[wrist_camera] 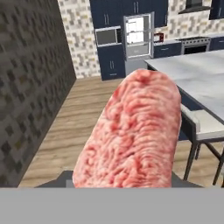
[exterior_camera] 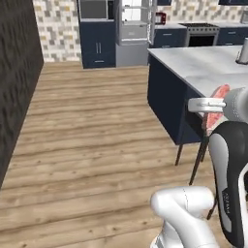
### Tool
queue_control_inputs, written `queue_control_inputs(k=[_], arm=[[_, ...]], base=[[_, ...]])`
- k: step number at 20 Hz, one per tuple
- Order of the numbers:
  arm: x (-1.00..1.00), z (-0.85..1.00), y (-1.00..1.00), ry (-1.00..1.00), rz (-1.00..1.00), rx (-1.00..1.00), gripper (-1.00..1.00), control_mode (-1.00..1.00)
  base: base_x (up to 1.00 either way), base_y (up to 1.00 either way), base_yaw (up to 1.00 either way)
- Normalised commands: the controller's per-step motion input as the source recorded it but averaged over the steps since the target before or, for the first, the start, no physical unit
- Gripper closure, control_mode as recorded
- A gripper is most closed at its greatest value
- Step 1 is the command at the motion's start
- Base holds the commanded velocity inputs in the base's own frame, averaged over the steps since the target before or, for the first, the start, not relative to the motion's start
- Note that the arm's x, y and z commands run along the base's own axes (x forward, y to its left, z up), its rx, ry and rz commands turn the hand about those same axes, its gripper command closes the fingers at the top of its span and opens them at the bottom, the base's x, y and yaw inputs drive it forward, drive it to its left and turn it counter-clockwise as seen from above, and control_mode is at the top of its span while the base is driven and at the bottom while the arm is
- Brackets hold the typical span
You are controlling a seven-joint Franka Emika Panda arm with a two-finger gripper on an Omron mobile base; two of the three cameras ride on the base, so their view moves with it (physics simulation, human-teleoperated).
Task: Transport the steak and potato to the fridge. Place the steak on the rack containing meat and place the potato on the rack containing the vegetable, ensuring meats and vegetables are on different racks.
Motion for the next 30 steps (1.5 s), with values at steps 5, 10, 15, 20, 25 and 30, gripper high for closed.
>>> queue_control_inputs(k=[5,10,15,20,25,30], arm=[[0.00,0.00,0.00,0.00,0.00,0.00,1.00,1.00],[0.00,0.00,0.00,0.00,0.00,0.00,1.00,1.00],[0.00,0.00,0.00,0.00,0.00,0.00,1.00,1.00],[0.00,0.00,0.00,0.00,0.00,0.00,1.00,1.00],[0.00,0.00,0.00,0.00,0.00,0.00,1.00,1.00],[0.00,0.00,0.00,0.00,0.00,0.00,1.00,1.00]], base=[[1.00,0.00,0.00],[1.00,0.00,0.00],[1.00,0.00,0.00],[1.00,0.00,0.00],[1.00,0.05,0.00],[1.00,0.34,-0.01]])
